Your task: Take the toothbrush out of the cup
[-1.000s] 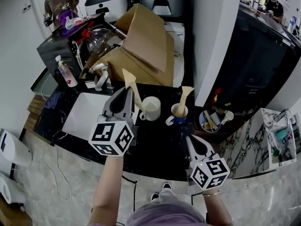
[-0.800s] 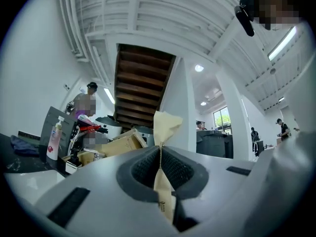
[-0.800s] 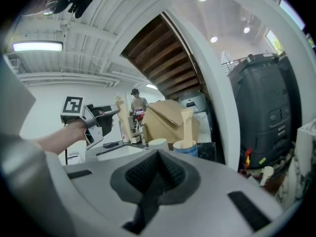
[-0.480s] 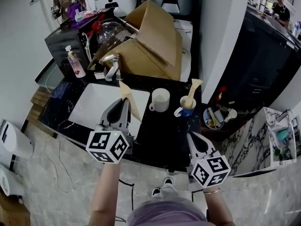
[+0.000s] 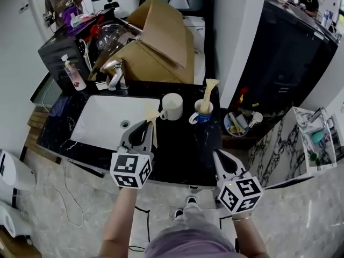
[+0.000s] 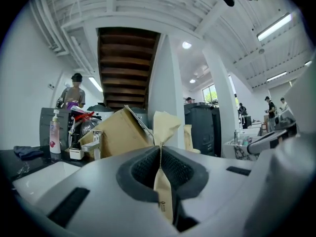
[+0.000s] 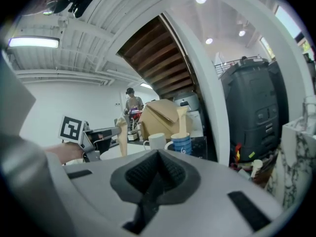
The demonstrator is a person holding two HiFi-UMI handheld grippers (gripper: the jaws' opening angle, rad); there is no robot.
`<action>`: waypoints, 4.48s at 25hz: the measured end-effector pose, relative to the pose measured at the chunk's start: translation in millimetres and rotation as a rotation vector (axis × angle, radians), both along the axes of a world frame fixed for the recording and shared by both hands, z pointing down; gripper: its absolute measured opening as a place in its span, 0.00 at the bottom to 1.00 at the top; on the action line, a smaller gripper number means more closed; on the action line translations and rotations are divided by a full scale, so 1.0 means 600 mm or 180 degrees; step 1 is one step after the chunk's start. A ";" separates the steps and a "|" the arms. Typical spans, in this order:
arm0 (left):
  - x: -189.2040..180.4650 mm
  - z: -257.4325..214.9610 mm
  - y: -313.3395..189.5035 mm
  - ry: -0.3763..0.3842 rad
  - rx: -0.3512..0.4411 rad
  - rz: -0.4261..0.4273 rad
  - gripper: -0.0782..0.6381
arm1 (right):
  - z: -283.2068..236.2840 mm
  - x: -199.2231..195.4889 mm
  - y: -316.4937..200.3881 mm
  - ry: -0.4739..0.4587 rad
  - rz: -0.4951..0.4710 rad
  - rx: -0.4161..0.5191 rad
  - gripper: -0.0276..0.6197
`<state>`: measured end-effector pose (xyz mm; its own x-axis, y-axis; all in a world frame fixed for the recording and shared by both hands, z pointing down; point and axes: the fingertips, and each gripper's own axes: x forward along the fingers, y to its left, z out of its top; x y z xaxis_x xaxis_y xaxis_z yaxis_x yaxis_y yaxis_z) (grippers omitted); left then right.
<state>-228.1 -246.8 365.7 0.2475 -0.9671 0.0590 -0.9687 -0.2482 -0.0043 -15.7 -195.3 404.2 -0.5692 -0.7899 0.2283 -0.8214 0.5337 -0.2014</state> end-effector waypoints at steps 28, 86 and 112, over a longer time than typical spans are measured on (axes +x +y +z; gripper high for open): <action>0.251 0.167 -0.049 -0.1741 -0.0747 0.1363 0.13 | 0.012 0.125 0.012 -0.0051 0.0586 -0.0060 0.05; 0.312 0.048 -0.292 -0.0047 -0.0708 0.0446 0.17 | 0.012 0.178 -0.155 -0.0088 0.0344 -0.0061 0.05; 0.201 -0.191 -0.140 0.0817 0.0579 0.0466 0.15 | -0.031 0.130 -0.078 -0.0107 0.0244 0.0123 0.05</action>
